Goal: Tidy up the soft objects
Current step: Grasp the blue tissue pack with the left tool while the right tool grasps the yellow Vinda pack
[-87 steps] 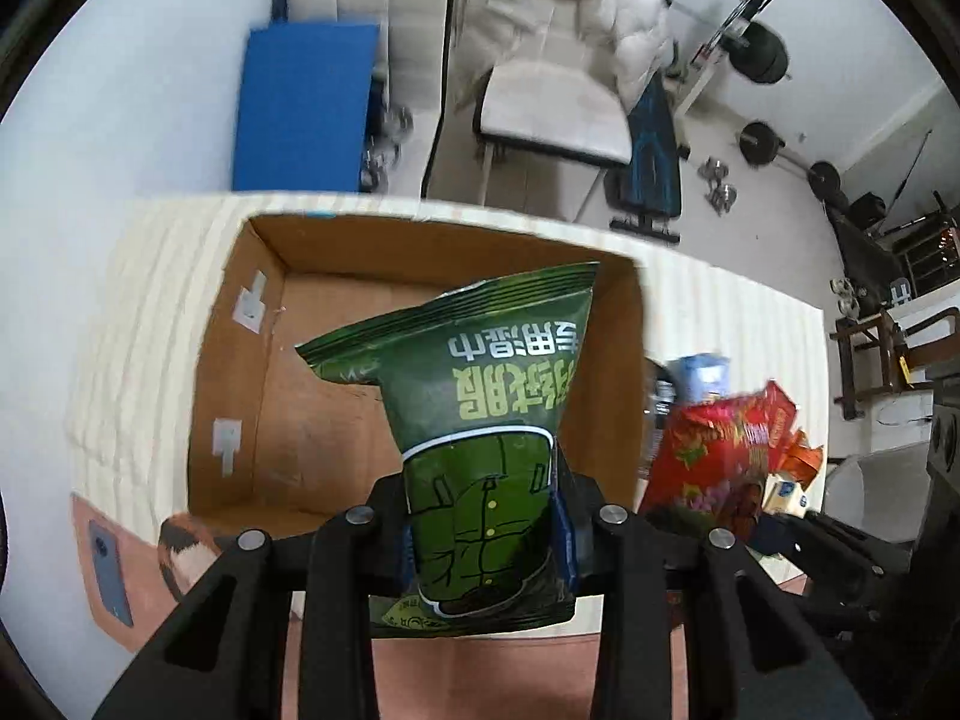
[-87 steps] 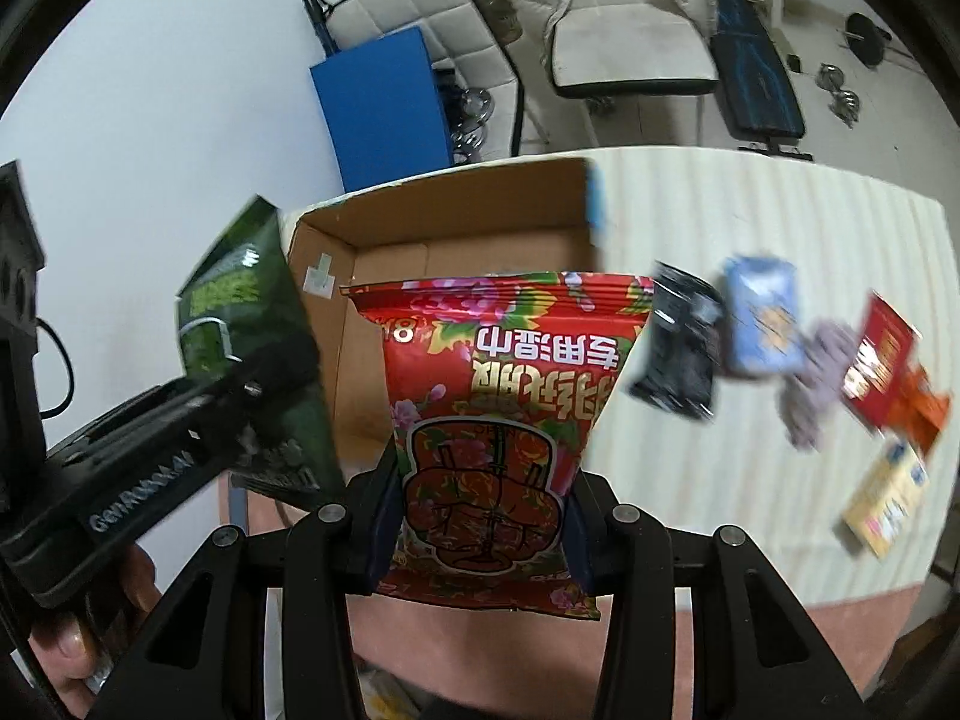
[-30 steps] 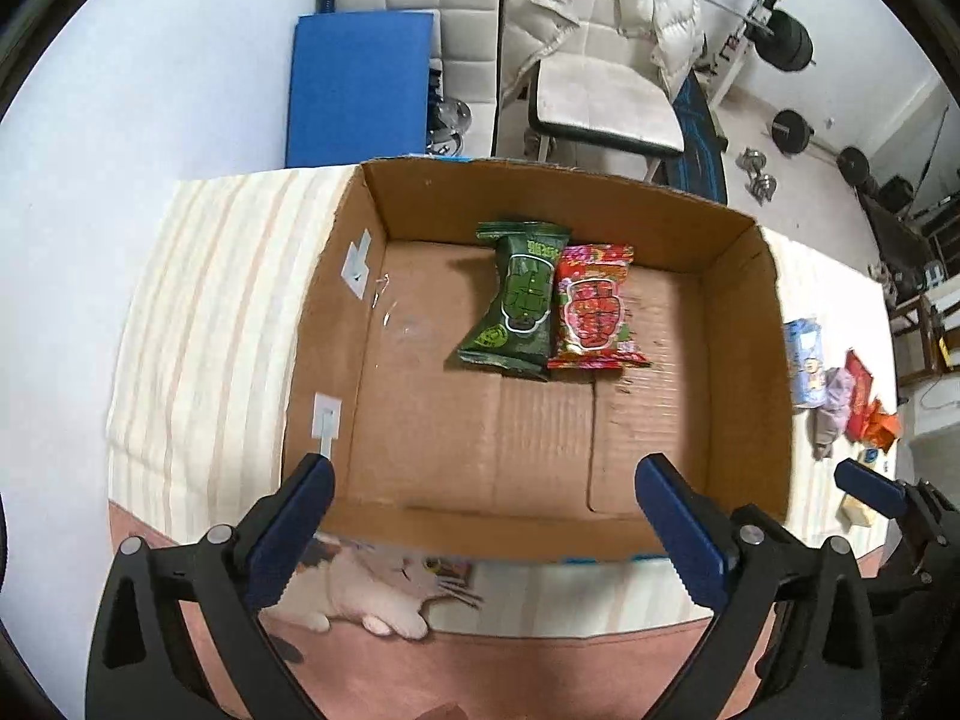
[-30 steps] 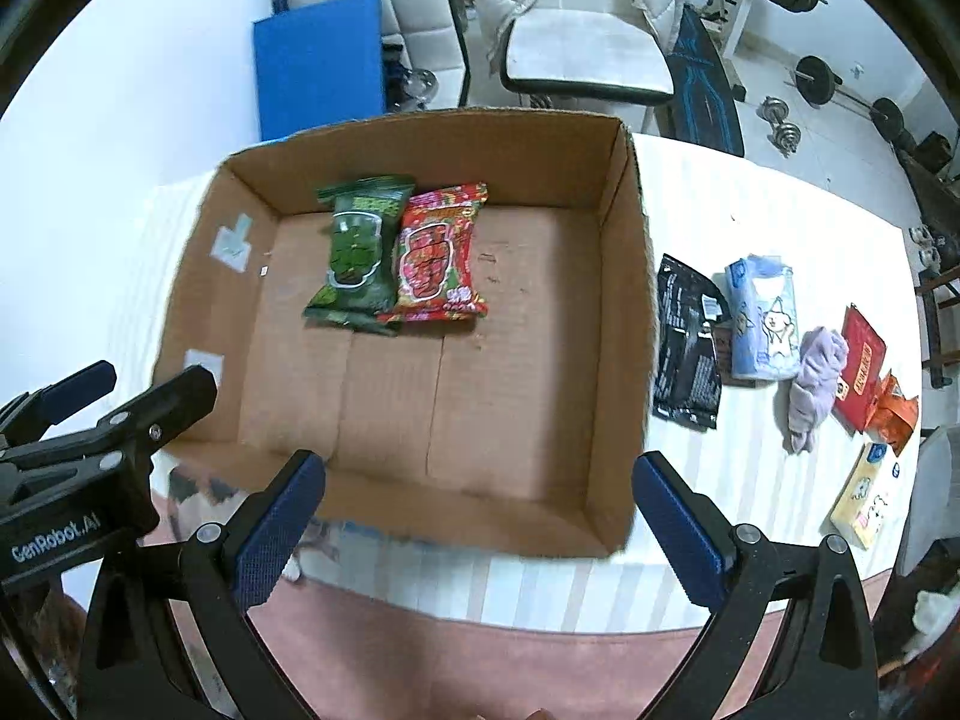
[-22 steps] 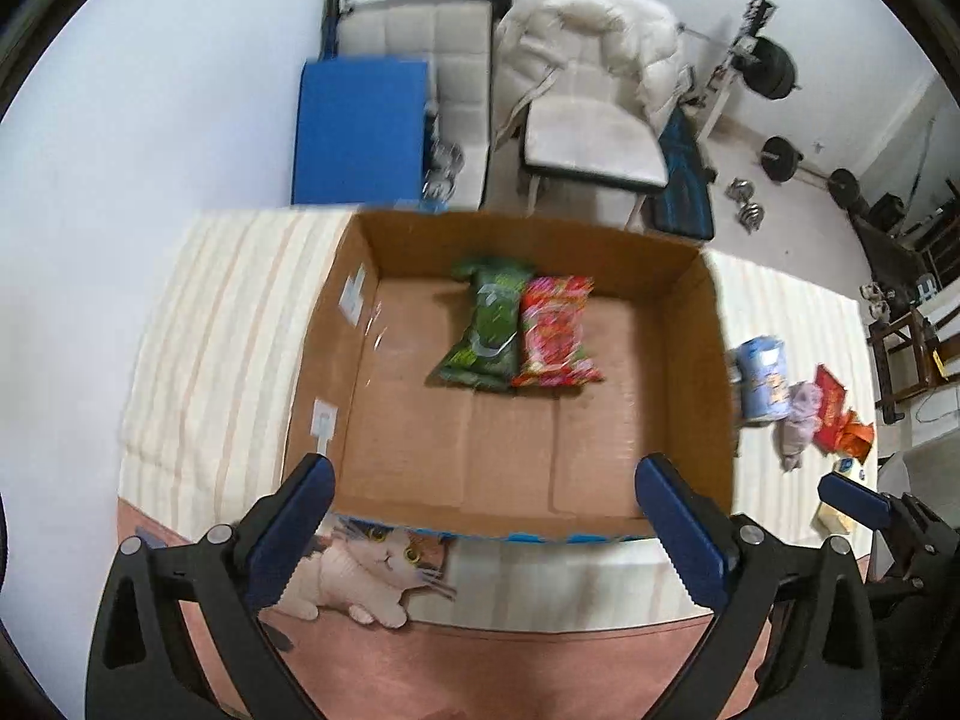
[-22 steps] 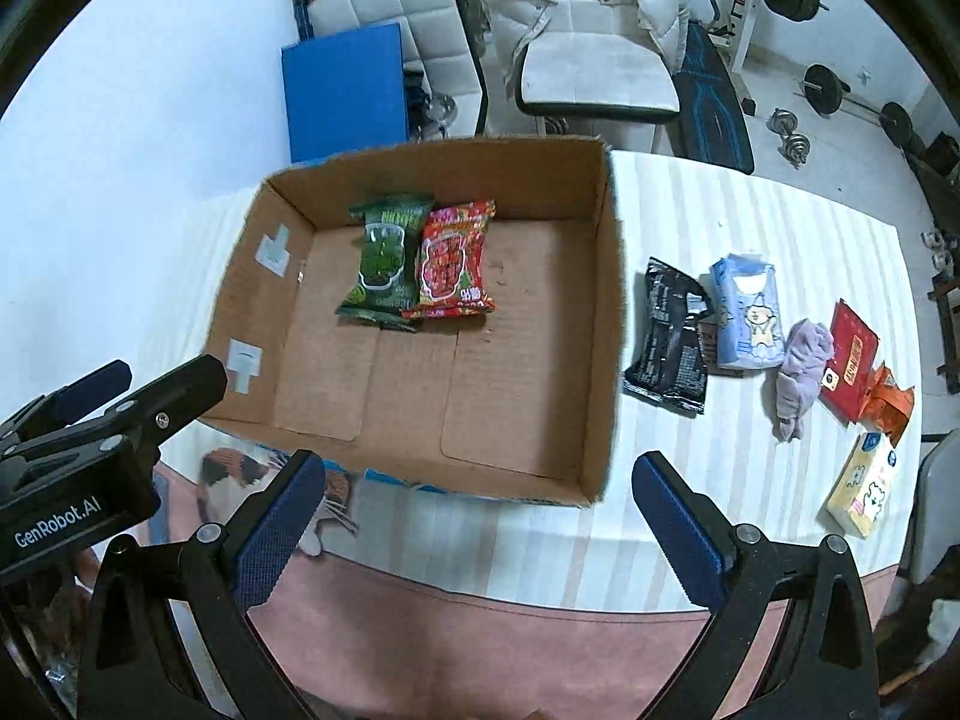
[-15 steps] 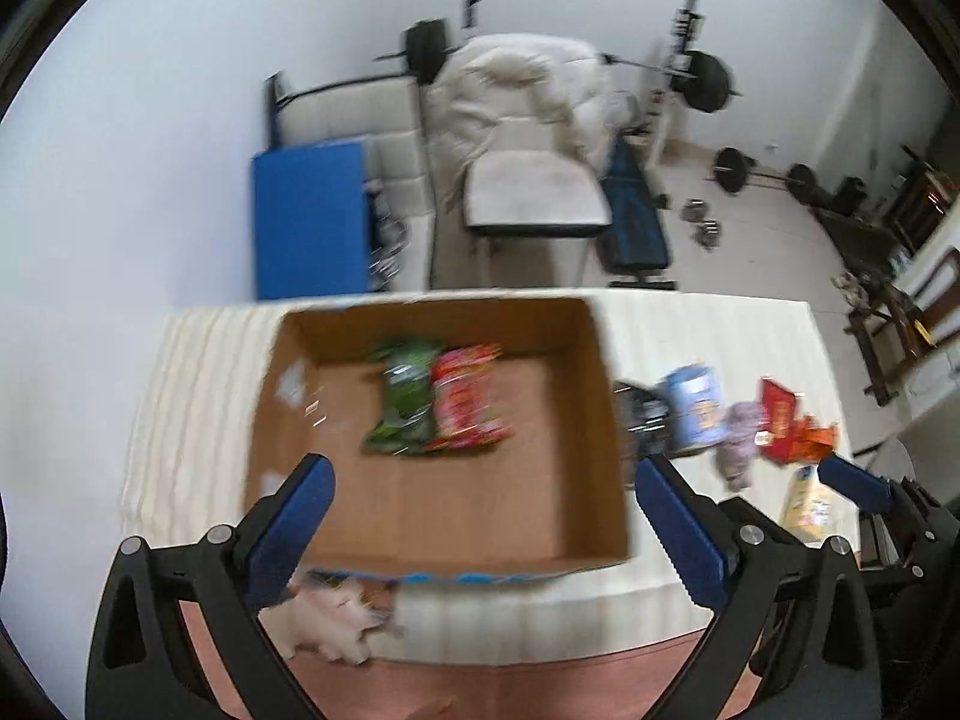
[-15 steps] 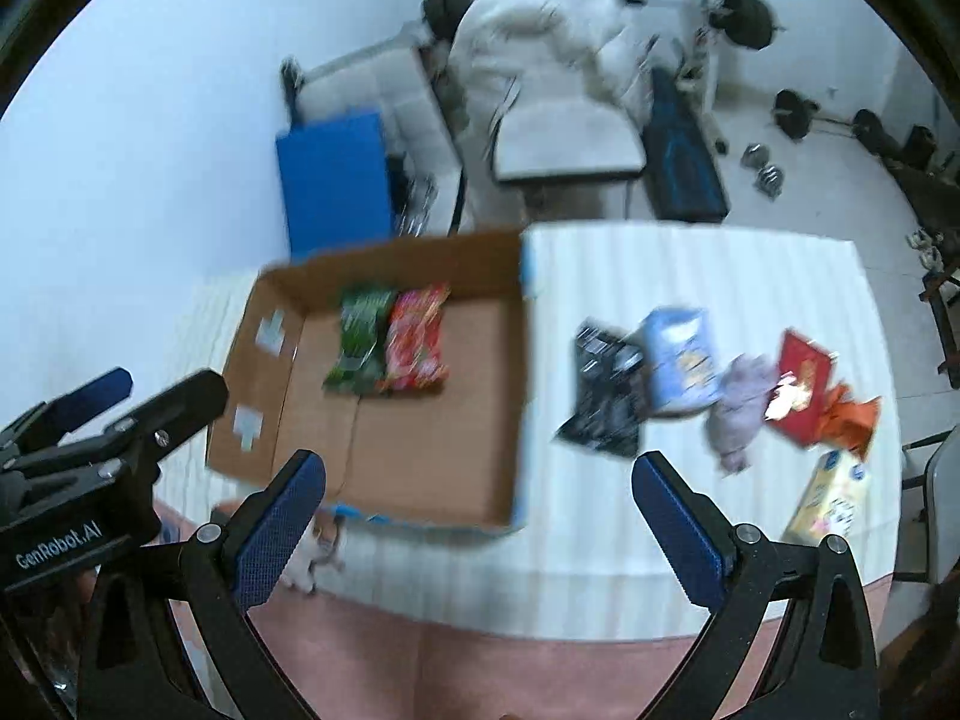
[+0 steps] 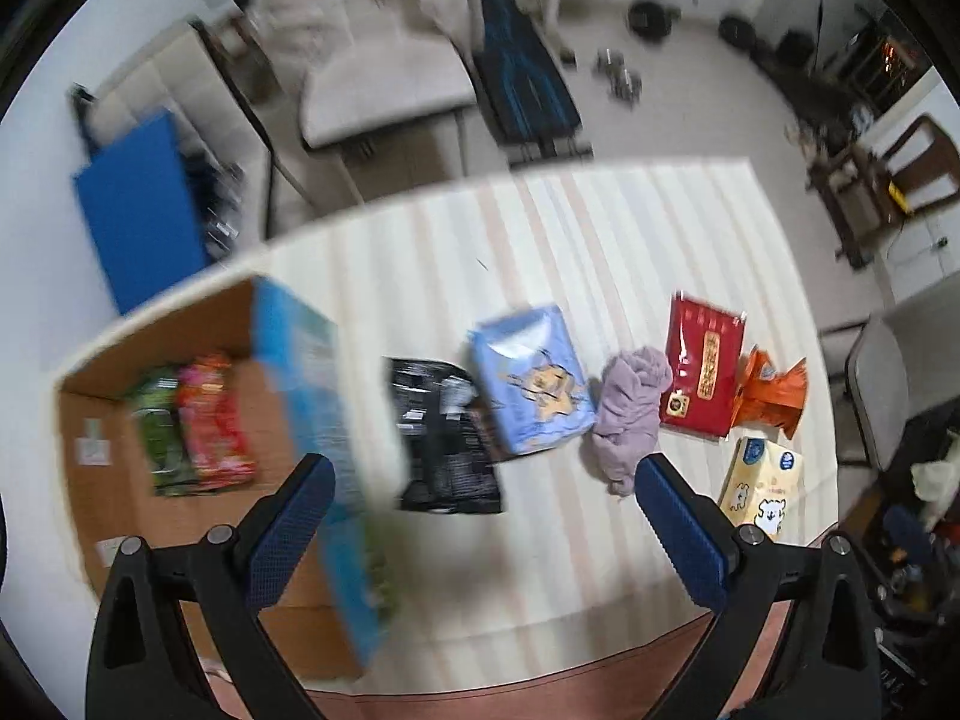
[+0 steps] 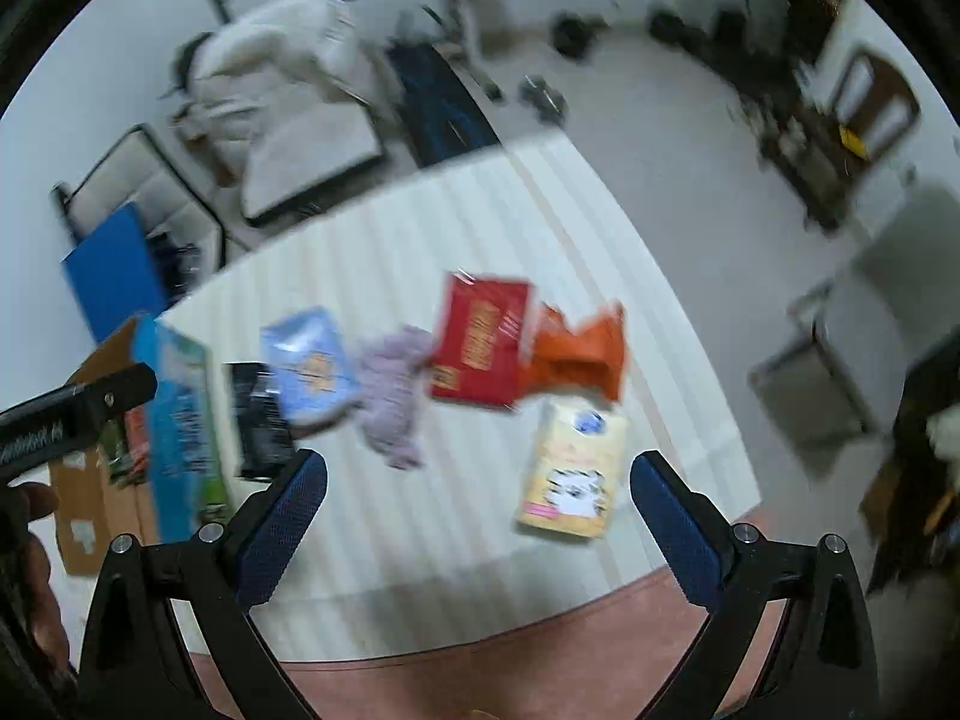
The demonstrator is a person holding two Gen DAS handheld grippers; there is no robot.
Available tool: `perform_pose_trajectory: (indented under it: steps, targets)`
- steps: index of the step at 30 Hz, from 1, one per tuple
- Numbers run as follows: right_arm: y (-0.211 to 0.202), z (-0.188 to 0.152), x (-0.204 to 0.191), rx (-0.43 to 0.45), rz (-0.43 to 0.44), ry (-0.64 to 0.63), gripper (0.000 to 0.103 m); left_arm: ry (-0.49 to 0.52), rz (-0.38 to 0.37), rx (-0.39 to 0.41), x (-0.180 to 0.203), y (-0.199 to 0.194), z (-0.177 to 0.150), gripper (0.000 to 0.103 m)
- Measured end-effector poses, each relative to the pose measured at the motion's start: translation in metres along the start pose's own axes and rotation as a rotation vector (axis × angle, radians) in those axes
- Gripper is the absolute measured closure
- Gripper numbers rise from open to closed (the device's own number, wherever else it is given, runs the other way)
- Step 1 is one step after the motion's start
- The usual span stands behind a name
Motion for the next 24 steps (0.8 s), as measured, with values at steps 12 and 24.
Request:
perform_pose_trajectory:
  steps: [12, 24]
  targets:
    - [0.129, -0.016, 0.04, -0.284, 0.02, 0.125, 0.006, -0.172, -0.039, -0.277, -0.004, 0.156, 0.046, 0.008]
    - [0.17, -0.024, 0.03, -0.38, 0.003, 0.113, 0.01, -0.122, 0.018, -0.295, 0.007, 0.18, 0.043, 0.039]
Point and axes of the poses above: each gripper's, at about its wrist camera, not at the fingertips, and y roughly the way its jaws point, x to its right, z to its top, the point moved 2 cm from there along y, roughly the way its jaws point, and after that the axes turned 12 degrees about -z, right-handed, at the moved point
